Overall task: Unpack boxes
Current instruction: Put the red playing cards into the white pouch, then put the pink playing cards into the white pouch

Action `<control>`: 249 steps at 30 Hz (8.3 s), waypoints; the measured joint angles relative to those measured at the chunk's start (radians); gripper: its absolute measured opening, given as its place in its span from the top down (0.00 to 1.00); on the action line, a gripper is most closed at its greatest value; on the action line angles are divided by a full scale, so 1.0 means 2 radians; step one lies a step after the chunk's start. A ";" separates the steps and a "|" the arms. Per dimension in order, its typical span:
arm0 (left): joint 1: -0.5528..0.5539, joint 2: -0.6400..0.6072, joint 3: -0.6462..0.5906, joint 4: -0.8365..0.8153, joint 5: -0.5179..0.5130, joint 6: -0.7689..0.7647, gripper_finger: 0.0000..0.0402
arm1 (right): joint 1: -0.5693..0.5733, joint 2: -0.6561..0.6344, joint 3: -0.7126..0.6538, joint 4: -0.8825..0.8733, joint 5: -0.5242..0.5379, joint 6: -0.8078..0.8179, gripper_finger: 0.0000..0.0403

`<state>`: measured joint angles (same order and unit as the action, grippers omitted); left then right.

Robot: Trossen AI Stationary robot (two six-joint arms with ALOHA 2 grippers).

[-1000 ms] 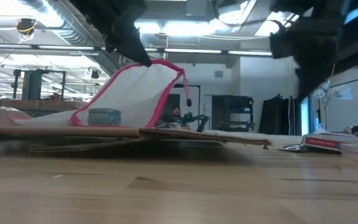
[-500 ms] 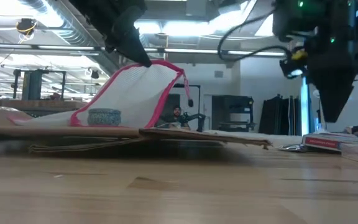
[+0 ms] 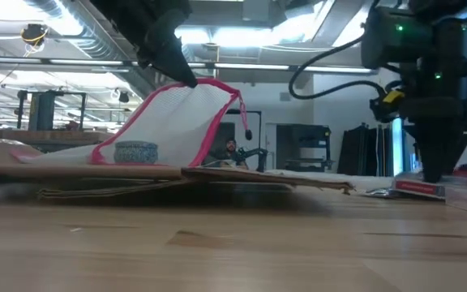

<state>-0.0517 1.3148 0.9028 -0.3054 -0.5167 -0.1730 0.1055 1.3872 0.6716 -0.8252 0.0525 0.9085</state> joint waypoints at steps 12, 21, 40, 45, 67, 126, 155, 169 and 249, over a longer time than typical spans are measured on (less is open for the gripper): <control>0.003 0.000 0.000 0.001 0.000 -0.003 0.98 | 0.005 0.003 -0.003 0.029 -0.019 -0.055 0.17; 0.004 0.000 0.000 0.001 0.000 -0.004 0.98 | 0.020 0.004 -0.036 0.098 0.047 -0.058 0.17; 0.004 0.000 0.000 0.001 0.000 -0.002 0.98 | 0.020 0.006 -0.047 0.125 0.134 -0.079 0.31; 0.004 0.000 0.000 0.001 0.000 -0.002 0.98 | 0.019 -0.004 -0.028 0.108 0.115 -0.096 0.31; -0.001 0.000 0.000 0.083 0.002 -0.002 0.98 | 0.005 0.217 0.280 0.347 0.130 -0.388 0.31; -0.006 -0.005 0.000 0.017 -0.031 -0.017 0.98 | -0.068 0.334 0.383 0.321 0.136 -0.334 0.02; -0.006 -0.005 0.000 -0.009 -0.043 -0.014 0.98 | 0.103 0.080 0.159 -0.111 0.085 -0.125 0.08; -0.006 -0.005 0.000 -0.010 -0.045 -0.039 0.98 | 0.135 0.088 0.115 -0.062 0.004 -0.078 0.02; -0.007 -0.006 0.000 0.012 -0.044 -0.043 0.98 | -0.072 0.283 0.332 0.374 0.019 -0.419 0.08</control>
<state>-0.0662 1.3037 0.9028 -0.2814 -0.6041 -0.2594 -0.0377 1.9527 1.3365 -0.0774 0.0905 0.0707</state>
